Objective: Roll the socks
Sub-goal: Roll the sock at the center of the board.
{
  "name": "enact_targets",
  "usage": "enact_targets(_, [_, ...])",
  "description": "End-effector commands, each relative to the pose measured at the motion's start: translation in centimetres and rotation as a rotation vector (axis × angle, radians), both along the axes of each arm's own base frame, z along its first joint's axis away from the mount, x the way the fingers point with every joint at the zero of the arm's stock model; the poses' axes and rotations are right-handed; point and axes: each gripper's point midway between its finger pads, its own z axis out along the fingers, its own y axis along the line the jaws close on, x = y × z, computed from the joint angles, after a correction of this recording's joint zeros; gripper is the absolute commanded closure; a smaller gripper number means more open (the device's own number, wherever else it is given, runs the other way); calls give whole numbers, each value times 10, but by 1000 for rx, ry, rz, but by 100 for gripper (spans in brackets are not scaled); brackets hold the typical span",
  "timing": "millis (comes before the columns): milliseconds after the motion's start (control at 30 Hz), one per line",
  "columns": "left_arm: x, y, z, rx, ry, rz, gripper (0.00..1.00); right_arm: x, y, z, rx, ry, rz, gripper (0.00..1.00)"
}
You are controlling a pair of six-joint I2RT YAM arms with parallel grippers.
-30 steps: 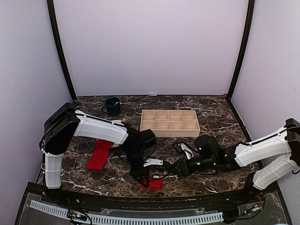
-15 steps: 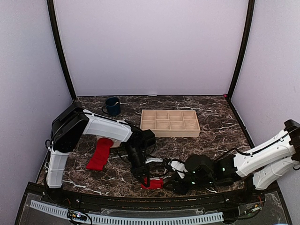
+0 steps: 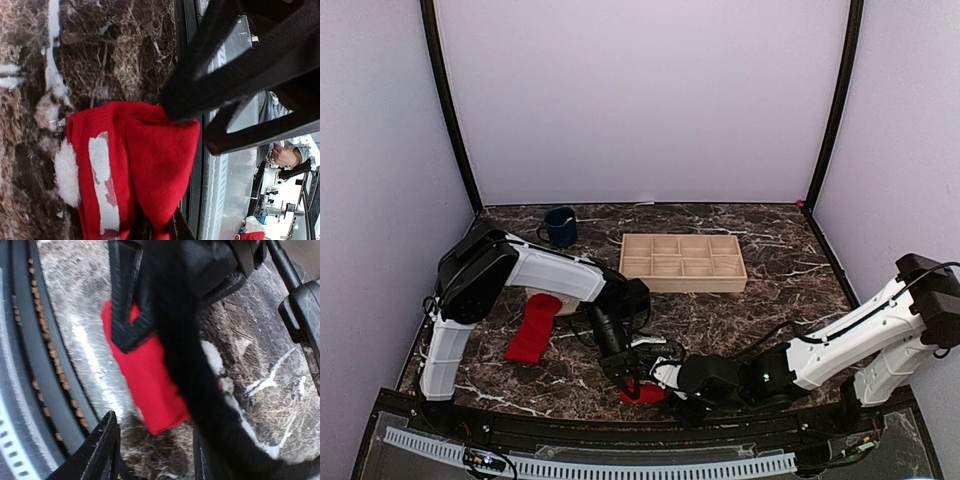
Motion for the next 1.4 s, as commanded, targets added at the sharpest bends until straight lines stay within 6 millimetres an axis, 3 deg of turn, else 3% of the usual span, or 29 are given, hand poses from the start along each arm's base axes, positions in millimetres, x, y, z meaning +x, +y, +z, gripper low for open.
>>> enact_targets(0, [-2,5,-4,17,16,-15,90,10,5,4,-46,-110,15,52])
enact_targets(200, [-1,6,-6,20,22,-11,90,12,12,9,-54,-154,55,52])
enact_targets(533, [2,5,-7,16,36,-4,90,-3,18,8,-63,-125,167,52])
enact_targets(567, [2,5,-8,19,39,-3,90,-4,17,-2,-91,-122,175,52])
enact_targets(900, [1,5,-8,20,51,0,90,-5,23,-9,-136,-144,227,55])
enact_targets(1367, [4,5,-11,32,40,5,88,-3,18,-27,-191,-110,219,83])
